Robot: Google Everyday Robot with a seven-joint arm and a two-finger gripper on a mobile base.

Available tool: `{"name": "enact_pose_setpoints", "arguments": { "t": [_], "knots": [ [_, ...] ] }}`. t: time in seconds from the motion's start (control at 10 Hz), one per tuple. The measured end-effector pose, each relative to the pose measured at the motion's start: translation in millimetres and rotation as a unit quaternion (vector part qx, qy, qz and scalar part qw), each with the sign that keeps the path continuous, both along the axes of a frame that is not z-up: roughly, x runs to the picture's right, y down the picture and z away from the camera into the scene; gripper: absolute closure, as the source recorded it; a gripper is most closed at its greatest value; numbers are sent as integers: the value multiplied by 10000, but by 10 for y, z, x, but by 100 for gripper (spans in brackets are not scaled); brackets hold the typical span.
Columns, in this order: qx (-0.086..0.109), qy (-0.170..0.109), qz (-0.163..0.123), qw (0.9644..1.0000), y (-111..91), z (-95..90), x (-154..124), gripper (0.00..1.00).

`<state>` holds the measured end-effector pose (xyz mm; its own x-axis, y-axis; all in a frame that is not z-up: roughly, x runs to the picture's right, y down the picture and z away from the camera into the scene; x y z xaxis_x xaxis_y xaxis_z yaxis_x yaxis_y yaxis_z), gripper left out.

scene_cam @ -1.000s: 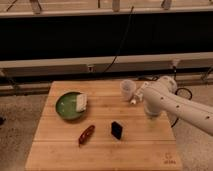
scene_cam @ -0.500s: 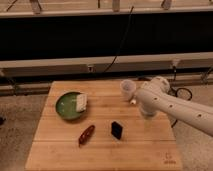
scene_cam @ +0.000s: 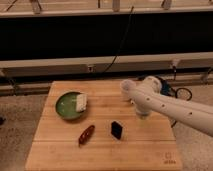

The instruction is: Knock the eraser over

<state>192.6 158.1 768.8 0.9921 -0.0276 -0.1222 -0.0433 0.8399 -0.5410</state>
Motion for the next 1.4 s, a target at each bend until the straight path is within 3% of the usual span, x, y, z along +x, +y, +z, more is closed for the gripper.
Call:
{"name": "enact_pose_setpoints", "arguments": {
  "t": [0.2,0.4,0.7,1.0,1.2,1.4],
  "knots": [
    [44,10,-50,10000,12,20,-209,27],
    [76,31,-108,9999,1,44,-373,20],
    [70,-11,-236,9997,21,62,-458,20],
    [84,-81,-373,9992,12,70,-833,20],
    [69,-116,-503,9986,15,74,-932,28],
    [82,-144,-575,9982,35,71,-1075,24]
  ]
}}
